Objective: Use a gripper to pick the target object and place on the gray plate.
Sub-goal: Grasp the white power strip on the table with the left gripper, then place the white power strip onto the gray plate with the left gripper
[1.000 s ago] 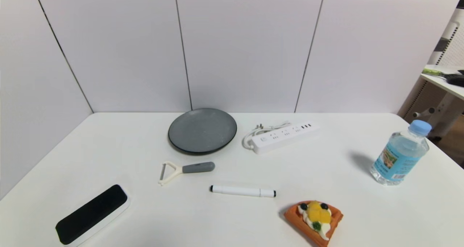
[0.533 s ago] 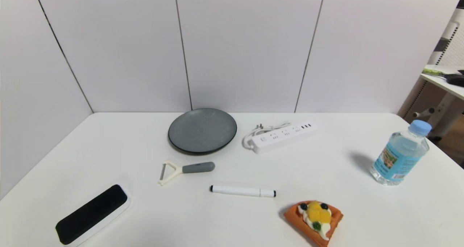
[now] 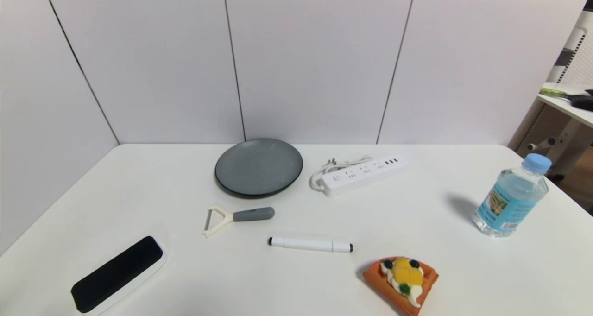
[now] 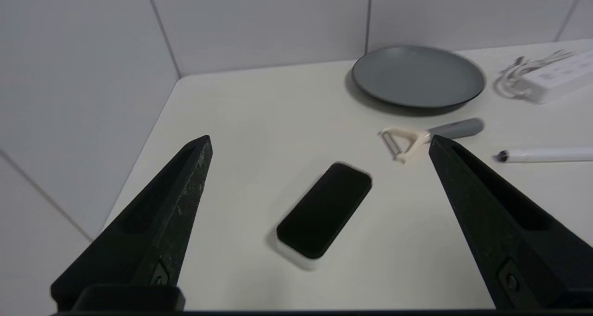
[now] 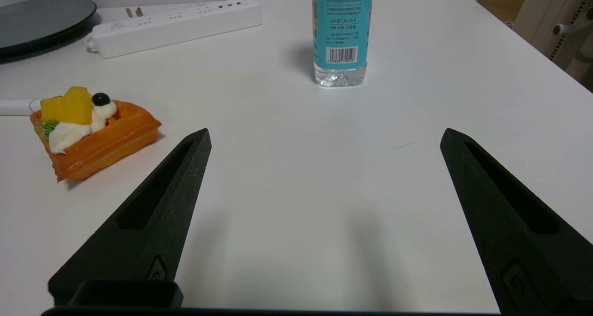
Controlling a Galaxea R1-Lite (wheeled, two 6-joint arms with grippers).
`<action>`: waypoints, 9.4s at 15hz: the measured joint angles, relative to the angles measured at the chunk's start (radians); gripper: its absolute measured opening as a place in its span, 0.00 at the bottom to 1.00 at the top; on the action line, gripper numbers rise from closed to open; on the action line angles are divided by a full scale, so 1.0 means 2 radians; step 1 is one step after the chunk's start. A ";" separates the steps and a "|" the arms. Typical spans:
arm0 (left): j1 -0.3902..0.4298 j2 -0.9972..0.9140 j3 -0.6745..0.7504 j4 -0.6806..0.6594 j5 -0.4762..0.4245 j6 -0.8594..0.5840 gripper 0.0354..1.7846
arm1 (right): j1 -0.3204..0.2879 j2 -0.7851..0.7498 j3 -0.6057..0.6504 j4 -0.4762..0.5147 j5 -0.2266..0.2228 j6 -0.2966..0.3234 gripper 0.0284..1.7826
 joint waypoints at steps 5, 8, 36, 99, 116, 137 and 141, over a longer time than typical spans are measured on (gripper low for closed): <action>-0.089 0.177 -0.264 0.115 -0.019 0.039 0.94 | 0.000 0.000 0.000 0.000 0.000 0.000 0.96; -0.111 0.292 -0.386 0.133 -0.079 0.065 0.94 | 0.000 0.000 0.000 0.000 0.000 0.000 0.96; -0.288 1.006 -0.753 -0.106 -0.230 0.094 0.94 | 0.000 0.000 0.000 0.000 0.000 0.000 0.96; -0.277 1.122 -0.757 -0.122 -0.259 0.077 0.46 | 0.000 0.000 0.000 0.000 0.000 0.000 0.96; -0.219 0.921 -0.748 -0.021 -0.239 0.152 0.46 | 0.000 0.000 0.000 0.000 0.000 0.000 0.96; -0.116 0.844 -0.638 -0.030 -0.239 0.148 0.46 | 0.000 0.000 0.000 0.000 0.000 0.000 0.96; -0.110 0.858 -0.554 -0.094 -0.238 0.147 0.46 | 0.000 0.000 0.000 0.000 0.000 0.000 0.96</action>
